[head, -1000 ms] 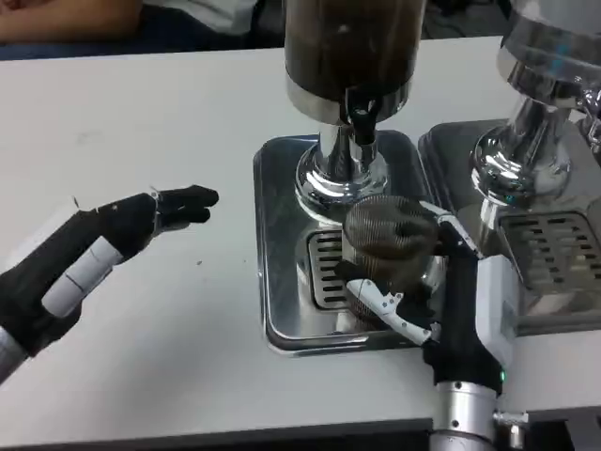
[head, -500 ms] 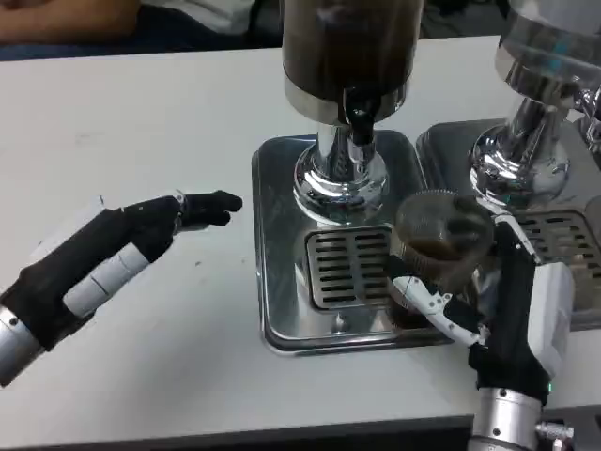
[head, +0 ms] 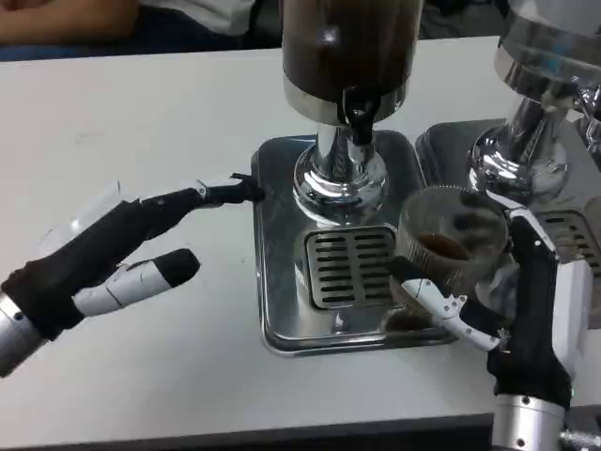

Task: Grasp the cup under the faucet to collect the drink, then remove the cup.

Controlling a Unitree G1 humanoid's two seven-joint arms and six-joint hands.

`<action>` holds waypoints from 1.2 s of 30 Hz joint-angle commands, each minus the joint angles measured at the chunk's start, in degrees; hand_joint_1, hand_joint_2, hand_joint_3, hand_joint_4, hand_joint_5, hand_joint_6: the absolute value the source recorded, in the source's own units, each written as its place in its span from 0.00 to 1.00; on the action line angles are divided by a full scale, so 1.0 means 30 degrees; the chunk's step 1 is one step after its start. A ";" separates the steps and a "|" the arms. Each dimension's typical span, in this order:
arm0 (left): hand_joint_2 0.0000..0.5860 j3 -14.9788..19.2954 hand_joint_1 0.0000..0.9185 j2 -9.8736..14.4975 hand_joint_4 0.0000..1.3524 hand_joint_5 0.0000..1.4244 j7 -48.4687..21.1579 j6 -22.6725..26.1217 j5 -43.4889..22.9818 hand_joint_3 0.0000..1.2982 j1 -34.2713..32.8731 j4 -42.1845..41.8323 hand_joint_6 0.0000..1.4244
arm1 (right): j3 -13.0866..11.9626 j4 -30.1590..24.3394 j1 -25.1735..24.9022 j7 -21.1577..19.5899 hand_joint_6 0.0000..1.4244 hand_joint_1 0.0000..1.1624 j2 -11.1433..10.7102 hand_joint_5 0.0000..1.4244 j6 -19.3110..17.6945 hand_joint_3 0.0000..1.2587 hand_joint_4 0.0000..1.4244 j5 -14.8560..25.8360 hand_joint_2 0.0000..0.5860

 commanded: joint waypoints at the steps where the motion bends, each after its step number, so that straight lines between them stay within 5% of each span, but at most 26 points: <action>1: 0.10 -0.0247 0.00 0.0672 0.09 0.10 0.0056 -0.0624 0.0122 0.20 0.0534 -0.1053 0.09 | -0.0350 -0.2410 0.0700 0.1153 1.00 0.87 -0.0187 0.78 0.0038 0.59 0.64 0.0325 0.17; 19: 0.08 -0.0770 0.00 0.3196 0.06 0.08 -0.1072 -0.2851 -0.0828 0.18 0.2163 -0.4502 0.07 | -0.1540 -0.8540 0.3480 0.5706 1.00 0.87 -0.0317 0.80 0.1100 0.63 0.66 0.1638 0.18; 36: 0.04 -0.1318 0.00 0.5772 0.02 0.05 -0.1464 -0.4937 -0.2344 0.15 0.2733 -0.6350 0.06 | -0.2164 -1.2247 0.5396 0.9213 1.00 0.87 -0.0374 0.82 0.1723 0.65 0.68 0.3299 0.17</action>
